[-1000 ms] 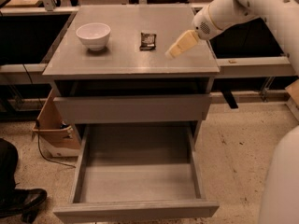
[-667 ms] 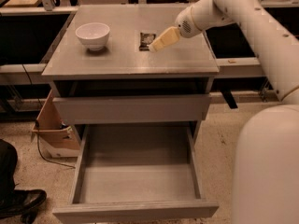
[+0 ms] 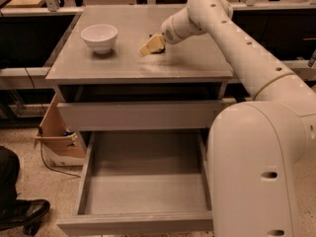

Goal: Place rxbar chocolate into middle drawer

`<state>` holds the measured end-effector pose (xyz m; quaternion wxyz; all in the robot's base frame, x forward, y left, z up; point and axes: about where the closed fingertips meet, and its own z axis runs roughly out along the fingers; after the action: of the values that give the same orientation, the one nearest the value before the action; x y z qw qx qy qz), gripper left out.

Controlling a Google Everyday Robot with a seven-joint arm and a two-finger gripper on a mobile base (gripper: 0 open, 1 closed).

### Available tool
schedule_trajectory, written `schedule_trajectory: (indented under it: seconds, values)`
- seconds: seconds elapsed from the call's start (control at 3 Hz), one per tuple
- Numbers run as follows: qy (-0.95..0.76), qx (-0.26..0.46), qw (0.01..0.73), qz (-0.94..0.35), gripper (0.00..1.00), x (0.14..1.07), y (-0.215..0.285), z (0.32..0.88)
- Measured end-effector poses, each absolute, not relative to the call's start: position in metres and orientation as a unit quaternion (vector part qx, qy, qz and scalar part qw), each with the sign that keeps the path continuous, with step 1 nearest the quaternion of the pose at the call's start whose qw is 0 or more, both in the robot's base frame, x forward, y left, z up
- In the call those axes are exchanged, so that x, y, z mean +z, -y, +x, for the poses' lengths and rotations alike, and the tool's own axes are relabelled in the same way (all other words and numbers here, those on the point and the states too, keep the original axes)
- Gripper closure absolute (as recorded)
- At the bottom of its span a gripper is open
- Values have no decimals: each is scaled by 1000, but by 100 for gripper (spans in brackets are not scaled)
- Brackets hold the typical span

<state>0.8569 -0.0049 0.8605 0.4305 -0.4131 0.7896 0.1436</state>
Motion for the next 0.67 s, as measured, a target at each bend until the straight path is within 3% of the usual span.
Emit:
schedule_trajectory:
  seconds: [0.33,0.67]
  values:
    - [-798,139,430,-397,0,838,4,875]
    - [-802,143,430,-390,17,827,6,881]
